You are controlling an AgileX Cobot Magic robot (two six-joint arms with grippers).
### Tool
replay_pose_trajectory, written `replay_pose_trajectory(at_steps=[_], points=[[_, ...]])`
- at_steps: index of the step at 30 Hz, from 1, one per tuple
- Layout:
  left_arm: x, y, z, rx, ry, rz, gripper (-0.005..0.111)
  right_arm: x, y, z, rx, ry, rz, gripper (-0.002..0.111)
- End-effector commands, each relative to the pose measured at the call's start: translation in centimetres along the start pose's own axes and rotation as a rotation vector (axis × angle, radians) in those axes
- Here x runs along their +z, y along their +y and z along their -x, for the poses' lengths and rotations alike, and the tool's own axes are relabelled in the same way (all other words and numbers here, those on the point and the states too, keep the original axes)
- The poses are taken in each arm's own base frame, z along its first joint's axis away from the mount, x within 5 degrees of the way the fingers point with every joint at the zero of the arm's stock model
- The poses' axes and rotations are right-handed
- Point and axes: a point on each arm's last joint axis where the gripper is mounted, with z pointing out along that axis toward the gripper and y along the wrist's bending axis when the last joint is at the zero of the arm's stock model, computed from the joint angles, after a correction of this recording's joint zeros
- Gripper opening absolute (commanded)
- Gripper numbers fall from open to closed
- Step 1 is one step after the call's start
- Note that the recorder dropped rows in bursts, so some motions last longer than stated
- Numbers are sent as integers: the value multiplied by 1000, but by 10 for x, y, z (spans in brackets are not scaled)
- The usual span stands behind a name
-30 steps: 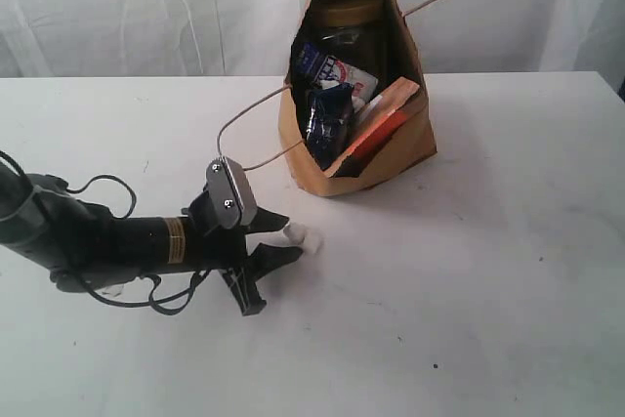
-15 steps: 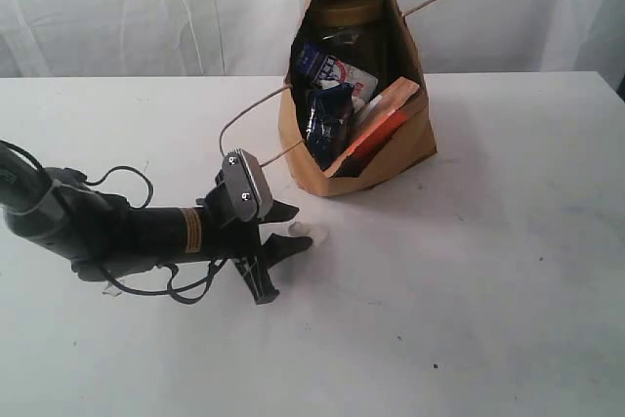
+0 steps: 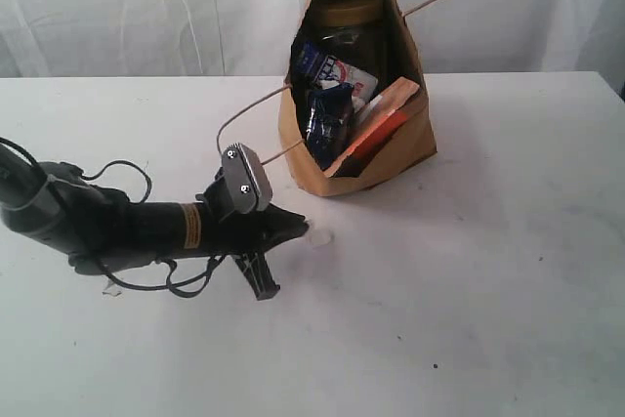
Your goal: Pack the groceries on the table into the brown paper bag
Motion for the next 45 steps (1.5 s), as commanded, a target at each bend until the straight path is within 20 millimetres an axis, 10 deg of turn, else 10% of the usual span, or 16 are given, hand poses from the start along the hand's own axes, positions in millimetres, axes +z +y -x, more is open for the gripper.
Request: replay_pose_trajectory(at_steps=[1,13,21,31,41,45], points=[[-10,5,14,-5,-18,-15,0,0,0,0,-2,-9,-6,0],[-121,-22,37,-209,-60,221,0,0,0,0,-2,-9,-6,0],[-197,-32,103,-221,-373,471,0,0,0,0,-2,-9,-6,0],[-157,-5,156,-197,-550,334,0,0,0,0,-2,-9,-6,0],[-69,32,165,-105,-523,213,0,0,0,0,-2,-9,-6,0],[-47,44,162,-92,-503,211,34,0,0,0,-2,-9,-6,0]])
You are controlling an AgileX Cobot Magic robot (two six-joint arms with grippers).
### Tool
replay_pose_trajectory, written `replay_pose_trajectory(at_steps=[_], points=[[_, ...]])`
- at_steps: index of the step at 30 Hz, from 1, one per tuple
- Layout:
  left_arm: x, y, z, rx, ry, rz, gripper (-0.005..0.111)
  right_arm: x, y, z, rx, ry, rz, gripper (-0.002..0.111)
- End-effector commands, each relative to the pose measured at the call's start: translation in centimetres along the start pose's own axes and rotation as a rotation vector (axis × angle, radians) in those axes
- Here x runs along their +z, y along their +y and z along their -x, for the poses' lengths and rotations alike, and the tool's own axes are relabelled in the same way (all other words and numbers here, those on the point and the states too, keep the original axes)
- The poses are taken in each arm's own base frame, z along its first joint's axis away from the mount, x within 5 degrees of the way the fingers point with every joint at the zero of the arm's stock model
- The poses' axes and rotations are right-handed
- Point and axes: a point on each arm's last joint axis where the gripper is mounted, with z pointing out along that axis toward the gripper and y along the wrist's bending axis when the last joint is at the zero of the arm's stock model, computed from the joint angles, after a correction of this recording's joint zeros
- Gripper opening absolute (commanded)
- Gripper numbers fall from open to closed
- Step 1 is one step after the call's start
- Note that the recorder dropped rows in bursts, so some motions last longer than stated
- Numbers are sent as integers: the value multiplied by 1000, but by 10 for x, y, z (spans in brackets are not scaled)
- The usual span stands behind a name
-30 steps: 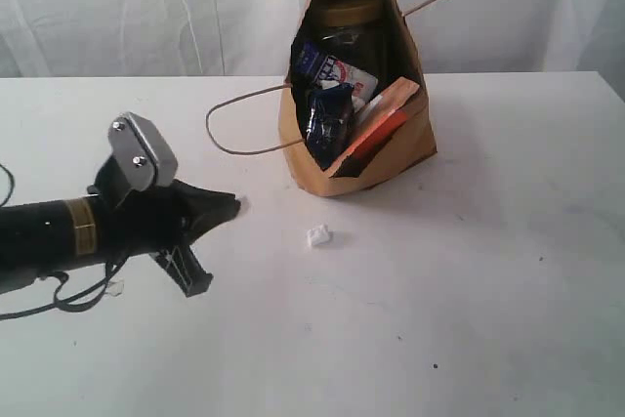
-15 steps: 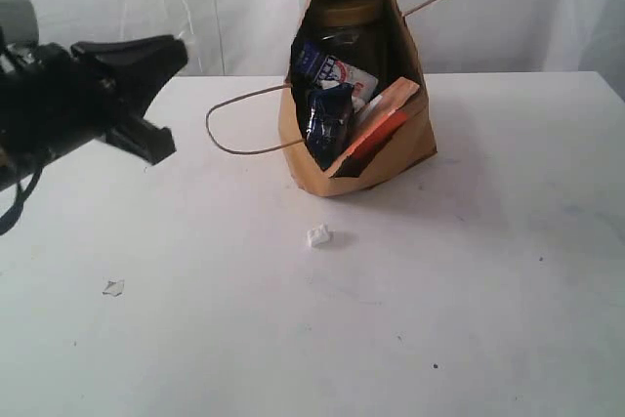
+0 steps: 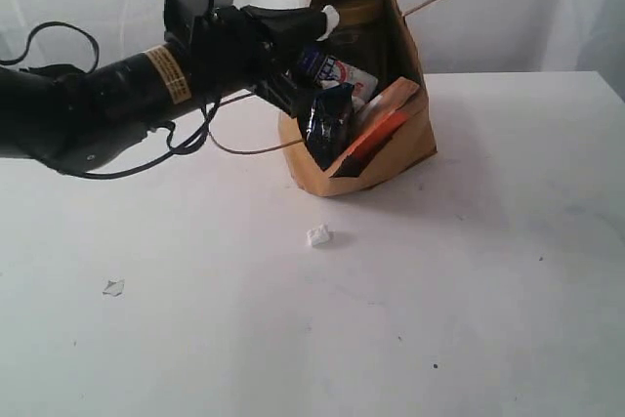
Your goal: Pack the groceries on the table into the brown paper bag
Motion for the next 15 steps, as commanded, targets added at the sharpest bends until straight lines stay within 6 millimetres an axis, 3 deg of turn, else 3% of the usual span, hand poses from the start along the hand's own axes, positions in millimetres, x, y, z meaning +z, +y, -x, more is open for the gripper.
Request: replay_pose_trajectory(at_steps=[1,2,4,5,15], points=[[15,1,-7,20,30,-21,45,0,0,0,-2,-9,-6,0],[20,1,-12,24,71,-12,68,0,0,0,-2,-9,-6,0],[24,-2,-15,27,102,-13,99,0,0,0,-2,-9,-6,0],[25,-2,-15,27,102,-14,105,0,0,0,-2,-9,-6,0],[24,-8,-14,85,108,-78,105,0,0,0,-2,-9,-6,0]])
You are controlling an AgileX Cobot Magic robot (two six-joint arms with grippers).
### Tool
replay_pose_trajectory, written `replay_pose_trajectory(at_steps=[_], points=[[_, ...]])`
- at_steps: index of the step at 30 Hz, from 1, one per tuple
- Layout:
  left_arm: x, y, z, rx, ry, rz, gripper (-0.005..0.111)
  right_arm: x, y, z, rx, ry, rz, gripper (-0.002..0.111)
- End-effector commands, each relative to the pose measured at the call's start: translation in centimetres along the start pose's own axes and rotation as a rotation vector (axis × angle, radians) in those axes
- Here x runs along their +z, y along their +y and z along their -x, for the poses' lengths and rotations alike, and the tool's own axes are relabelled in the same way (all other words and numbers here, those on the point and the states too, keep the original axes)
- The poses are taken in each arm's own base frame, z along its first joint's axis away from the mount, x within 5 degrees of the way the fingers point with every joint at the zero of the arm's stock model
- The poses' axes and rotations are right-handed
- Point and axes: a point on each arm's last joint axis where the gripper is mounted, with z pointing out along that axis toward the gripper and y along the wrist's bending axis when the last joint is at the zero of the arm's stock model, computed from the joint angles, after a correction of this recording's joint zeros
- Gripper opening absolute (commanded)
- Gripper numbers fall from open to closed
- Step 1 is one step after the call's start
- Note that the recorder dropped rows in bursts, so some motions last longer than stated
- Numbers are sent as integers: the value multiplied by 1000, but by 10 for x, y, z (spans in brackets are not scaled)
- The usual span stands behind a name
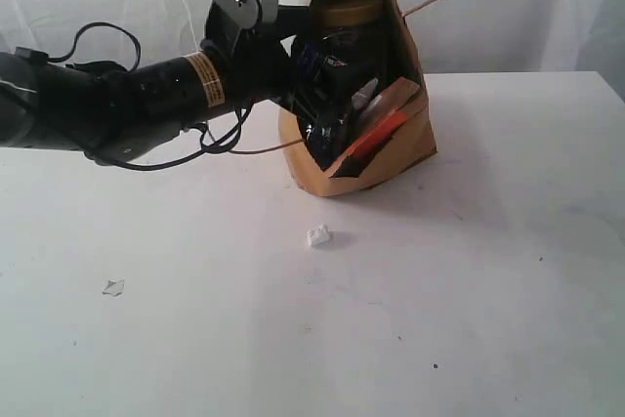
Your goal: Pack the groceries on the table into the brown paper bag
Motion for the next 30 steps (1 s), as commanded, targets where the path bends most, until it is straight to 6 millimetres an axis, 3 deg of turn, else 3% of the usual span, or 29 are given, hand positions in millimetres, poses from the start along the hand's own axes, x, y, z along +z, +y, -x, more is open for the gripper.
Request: replay_pose_trajectory(at_steps=[1,9,18,24,30], points=[[0,-7,5,63,5,-64,105,0,0,0,-2,-9,-6,0],[-26,-3,21,21,14,-44,105,0,0,0,-2,-9,-6,0],[-90,5,18,-54,61,88,105,0,0,0,-2,-9,-6,0],[-131,-4,15,-61,87,130,105,0,0,0,-2,-9,-6,0],[-160,-29,1,-98,143,122,105,0,0,0,-2,-9,-6,0]])
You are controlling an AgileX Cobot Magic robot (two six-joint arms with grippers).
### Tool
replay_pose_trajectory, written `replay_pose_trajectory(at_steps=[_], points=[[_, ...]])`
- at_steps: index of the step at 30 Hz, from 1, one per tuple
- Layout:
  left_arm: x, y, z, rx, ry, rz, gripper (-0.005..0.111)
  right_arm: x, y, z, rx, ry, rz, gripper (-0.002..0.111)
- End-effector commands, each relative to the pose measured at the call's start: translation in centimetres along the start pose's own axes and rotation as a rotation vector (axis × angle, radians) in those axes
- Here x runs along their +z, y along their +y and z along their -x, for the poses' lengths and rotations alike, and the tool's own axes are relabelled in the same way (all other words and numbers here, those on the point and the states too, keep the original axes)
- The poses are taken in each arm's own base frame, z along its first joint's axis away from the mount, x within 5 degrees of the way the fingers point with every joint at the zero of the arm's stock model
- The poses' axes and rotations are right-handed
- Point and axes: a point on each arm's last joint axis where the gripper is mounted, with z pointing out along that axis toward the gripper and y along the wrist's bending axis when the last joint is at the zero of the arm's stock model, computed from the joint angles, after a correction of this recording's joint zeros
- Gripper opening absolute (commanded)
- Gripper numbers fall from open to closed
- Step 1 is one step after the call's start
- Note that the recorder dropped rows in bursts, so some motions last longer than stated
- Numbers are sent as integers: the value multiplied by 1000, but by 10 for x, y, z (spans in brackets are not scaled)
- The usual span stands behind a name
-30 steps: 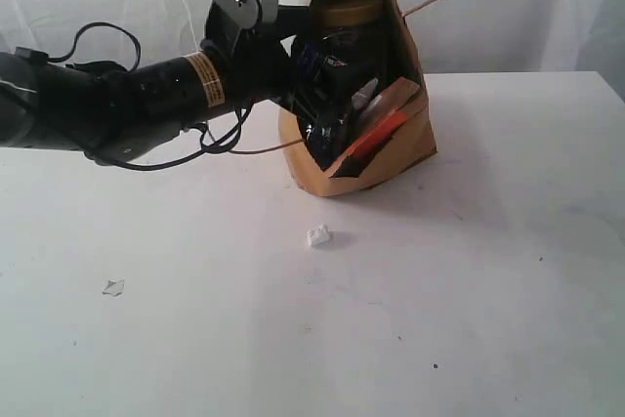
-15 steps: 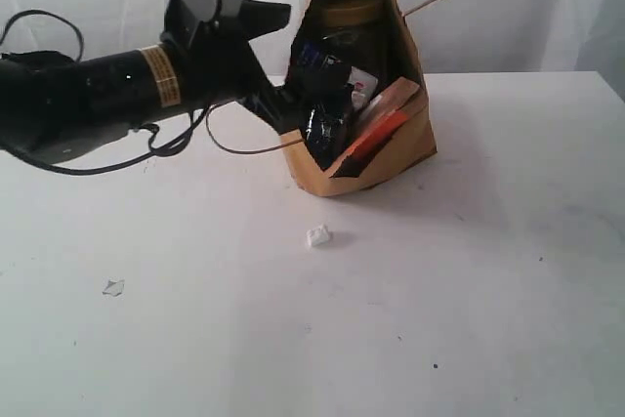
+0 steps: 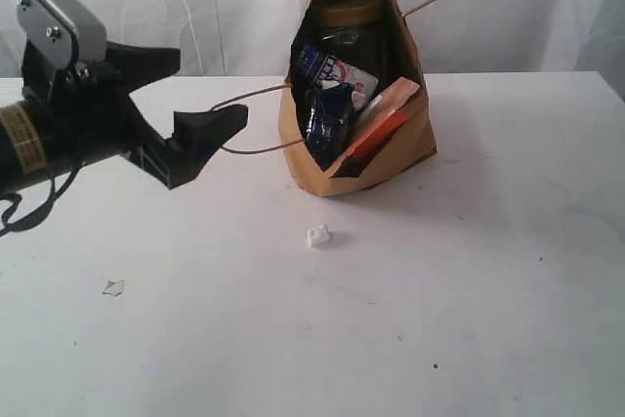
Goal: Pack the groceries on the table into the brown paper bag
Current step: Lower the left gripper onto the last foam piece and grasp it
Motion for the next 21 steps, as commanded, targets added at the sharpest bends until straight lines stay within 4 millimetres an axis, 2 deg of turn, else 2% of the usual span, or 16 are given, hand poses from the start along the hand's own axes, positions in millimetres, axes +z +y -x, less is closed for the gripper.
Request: replay_pose_trajectory(at_steps=[1,7,11,16,21], points=[[-22,-14,-12,-27,27,-6,105,0,0,0,-2,-9,-6,0],[-46,-26,-38,-148,89,57,105,0,0,0,-2,-9,-6,0],[-52,-37,-53,-226,146,74,105,0,0,0,-2,-9,-6,0],[-40,-62,-59,-246,140,-34,105,0,0,0,-2,-9,-6,0],[-16,-81,-77,-127,191,-116,105,0,0,0,-2,-9,-6,0]])
